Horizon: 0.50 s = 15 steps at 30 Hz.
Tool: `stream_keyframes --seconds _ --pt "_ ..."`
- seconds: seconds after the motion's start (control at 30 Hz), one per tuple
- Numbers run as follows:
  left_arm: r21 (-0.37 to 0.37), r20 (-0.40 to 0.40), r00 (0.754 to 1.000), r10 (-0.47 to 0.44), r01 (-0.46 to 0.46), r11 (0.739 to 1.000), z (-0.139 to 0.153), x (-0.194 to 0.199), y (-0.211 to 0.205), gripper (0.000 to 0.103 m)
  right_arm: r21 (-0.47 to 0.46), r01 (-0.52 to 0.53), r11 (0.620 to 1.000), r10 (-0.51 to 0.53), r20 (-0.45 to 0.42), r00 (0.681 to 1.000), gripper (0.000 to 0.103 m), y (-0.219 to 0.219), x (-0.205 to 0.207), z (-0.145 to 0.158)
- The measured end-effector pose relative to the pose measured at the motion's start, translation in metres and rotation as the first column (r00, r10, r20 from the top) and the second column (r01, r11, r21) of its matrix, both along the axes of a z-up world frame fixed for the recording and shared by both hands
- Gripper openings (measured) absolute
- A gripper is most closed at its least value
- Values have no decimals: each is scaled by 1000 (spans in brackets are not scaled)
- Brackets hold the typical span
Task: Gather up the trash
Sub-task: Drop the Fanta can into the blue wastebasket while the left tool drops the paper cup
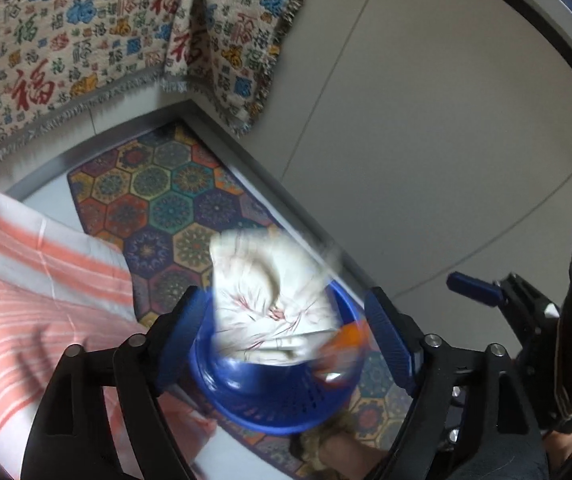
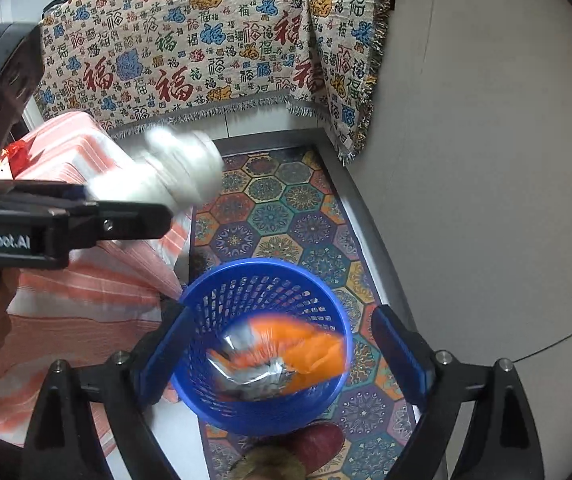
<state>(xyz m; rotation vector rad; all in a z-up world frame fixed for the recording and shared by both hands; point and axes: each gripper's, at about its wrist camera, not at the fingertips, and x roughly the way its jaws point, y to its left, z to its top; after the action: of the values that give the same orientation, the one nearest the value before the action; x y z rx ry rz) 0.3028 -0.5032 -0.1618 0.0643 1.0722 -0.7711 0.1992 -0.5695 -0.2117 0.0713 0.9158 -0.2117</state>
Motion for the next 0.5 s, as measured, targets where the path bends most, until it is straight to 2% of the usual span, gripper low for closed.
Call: stream_keyframes --seconds 0.13,0.3,0.4,0.5 --pt "-10 11 1000 5 -5 1000 6 -2 8 83 -18 27 999 -27 29 999 92 -1 -4 6" --pt "-13 49 999 22 -22 1000 24 -20 38 83 -61 65 996 -57 121 991 92 6 -17 31" --pt "-29 82 996 42 -39 999 41 -41 76 88 -92 68 993 -51 178 983 92 21 -20 49" --pt "-5 151 986 71 -71 997 52 -65 128 92 -136 49 989 -16 230 973 92 48 -22 68"
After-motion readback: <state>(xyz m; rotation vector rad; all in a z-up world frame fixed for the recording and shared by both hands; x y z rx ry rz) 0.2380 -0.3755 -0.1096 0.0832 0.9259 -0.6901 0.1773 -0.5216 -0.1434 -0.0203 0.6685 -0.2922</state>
